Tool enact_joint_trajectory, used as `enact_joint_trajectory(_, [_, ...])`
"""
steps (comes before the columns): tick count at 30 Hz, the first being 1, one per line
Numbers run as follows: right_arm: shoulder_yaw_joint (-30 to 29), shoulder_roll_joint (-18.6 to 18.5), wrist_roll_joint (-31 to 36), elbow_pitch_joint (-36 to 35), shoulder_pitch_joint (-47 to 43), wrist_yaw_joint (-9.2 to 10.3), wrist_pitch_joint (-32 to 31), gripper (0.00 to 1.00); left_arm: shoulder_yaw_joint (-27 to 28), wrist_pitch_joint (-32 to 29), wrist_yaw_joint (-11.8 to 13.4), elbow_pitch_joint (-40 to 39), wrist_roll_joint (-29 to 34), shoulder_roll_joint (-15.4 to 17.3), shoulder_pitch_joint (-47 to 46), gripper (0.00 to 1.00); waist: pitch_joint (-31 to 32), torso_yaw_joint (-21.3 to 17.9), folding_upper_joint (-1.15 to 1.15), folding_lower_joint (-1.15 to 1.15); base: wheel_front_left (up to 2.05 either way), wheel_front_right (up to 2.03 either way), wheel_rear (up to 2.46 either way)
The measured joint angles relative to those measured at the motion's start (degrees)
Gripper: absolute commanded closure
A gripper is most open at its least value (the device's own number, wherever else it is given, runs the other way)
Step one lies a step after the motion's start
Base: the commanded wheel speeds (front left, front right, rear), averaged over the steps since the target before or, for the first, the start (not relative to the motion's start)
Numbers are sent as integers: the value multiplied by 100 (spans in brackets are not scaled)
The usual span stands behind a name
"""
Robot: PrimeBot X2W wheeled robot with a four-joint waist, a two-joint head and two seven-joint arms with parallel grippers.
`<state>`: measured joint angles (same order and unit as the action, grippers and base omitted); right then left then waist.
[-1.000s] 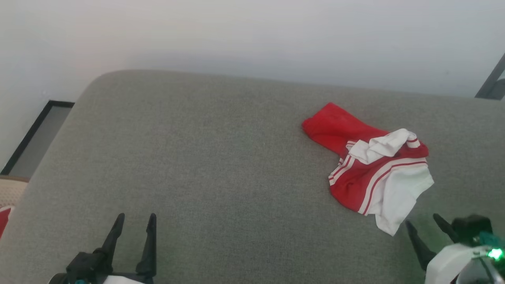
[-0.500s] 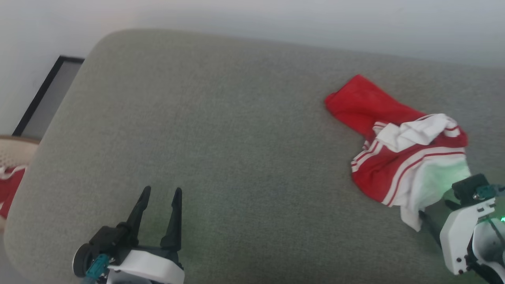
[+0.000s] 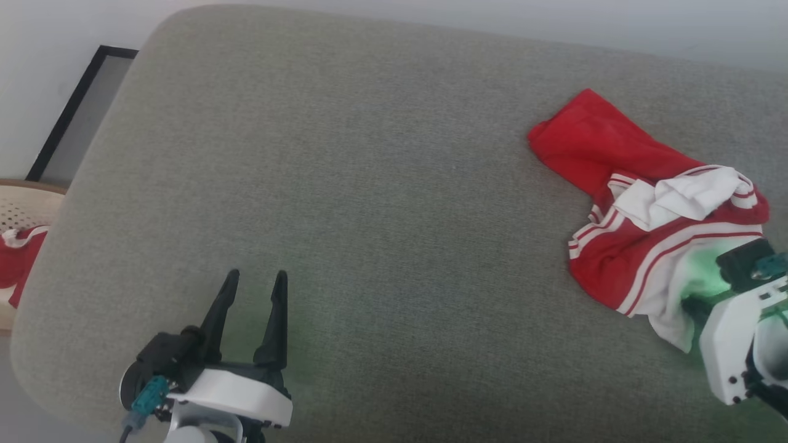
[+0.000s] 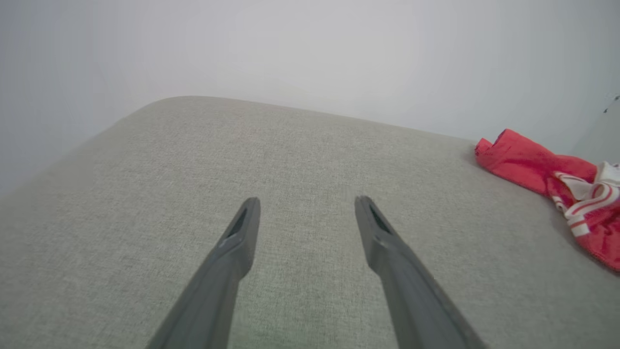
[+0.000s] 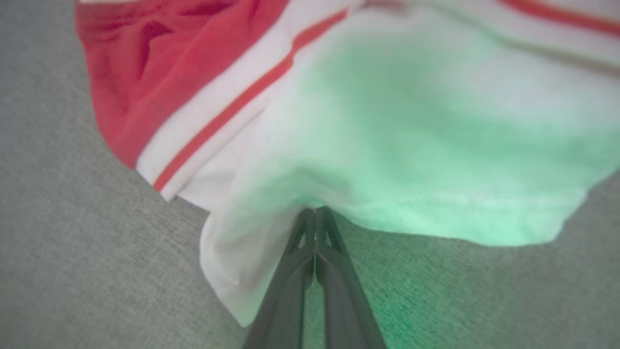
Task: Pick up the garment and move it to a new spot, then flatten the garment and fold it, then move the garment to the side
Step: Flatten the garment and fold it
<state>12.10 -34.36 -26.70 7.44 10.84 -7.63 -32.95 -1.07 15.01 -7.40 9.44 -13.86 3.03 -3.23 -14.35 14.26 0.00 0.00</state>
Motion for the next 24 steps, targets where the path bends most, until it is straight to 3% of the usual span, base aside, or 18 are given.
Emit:
enact_joint_trajectory(5, [-294,-41,-43,-80,-2,7,-113,100,-10,0,0,-9,-31,-2,-70,0,-6,-112,0,0,0,0,0])
enact_joint_trajectory(15, [-1588,-304,23,-236,-376,9,-186,100,-3,0,0,-67,-35,-2,-176,0,-168,-472,0,0,0,0,0])
enact_joint_trajectory(24, [-2580,-582,250,463,-469,9,-40,100,-110,0,0,-111,89,-4,-473,0,-468,-679,0,0,0,0,0])
